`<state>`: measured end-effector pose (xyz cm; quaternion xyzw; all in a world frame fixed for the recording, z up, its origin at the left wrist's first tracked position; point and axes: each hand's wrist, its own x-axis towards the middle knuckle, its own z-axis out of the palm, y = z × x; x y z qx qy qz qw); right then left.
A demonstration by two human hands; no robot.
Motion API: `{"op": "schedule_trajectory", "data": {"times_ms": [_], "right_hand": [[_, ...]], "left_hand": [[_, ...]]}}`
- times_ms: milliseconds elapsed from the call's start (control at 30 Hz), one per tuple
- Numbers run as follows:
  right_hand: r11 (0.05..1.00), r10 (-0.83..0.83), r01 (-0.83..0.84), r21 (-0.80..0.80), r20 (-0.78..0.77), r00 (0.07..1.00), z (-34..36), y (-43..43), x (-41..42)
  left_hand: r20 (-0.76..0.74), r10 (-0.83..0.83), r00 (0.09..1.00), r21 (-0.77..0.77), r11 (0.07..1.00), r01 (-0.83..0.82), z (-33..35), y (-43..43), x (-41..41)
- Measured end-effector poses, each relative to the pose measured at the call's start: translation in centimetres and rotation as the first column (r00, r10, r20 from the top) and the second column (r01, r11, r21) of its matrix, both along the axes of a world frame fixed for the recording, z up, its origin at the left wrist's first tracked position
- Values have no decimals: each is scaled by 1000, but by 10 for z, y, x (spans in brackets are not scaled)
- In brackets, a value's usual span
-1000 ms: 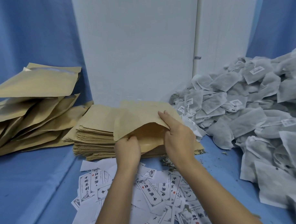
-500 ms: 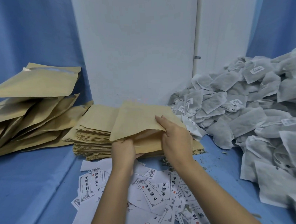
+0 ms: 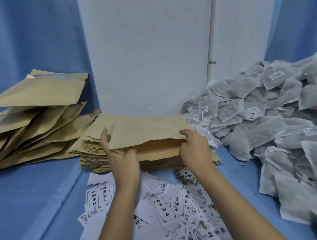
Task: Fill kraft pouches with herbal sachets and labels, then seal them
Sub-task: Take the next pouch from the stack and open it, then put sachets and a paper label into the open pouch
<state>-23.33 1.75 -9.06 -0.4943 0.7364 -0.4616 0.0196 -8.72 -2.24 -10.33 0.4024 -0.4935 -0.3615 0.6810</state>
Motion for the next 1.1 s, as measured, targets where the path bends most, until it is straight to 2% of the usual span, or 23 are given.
{"op": "schedule_trajectory", "data": {"times_ms": [100, 167, 367, 500, 600, 800, 867, 967, 1100], "right_hand": [[992, 11, -9, -124, 13, 1000, -1, 0, 1], [981, 17, -13, -192, 18, 1000, -1, -1, 2], [945, 72, -60, -320, 26, 997, -2, 3, 7], [914, 118, -81, -398, 67, 991, 0, 4, 11], [912, 120, -74, -404, 88, 989, 2, 4, 11], [901, 167, -94, -424, 138, 976, 3, 2, 12], [875, 197, -112, -470, 135, 971, 2, 3, 13], [846, 239, -114, -521, 181, 954, -2, 1, 10], [796, 273, 15, -605, 382, 883, -4, -1, 4]], "left_hand": [[-51, 12, 999, 5, 1000, -12, -2, 3, -1], [-22, 49, 999, 10, 999, -49, -2, 5, -2], [178, 215, 960, -48, 977, -210, -3, 5, -2], [455, 252, 854, -151, 967, -205, -5, 3, -7], [551, 272, 789, -263, 954, -145, -4, 2, -9], [498, 65, 865, -386, 910, 154, -5, -1, -13], [461, 67, 885, -419, 895, 151, -5, 2, -15], [402, 53, 914, -387, 914, 118, 1, 11, -19], [324, 101, 941, -321, 947, 9, 6, 17, -22]]}}
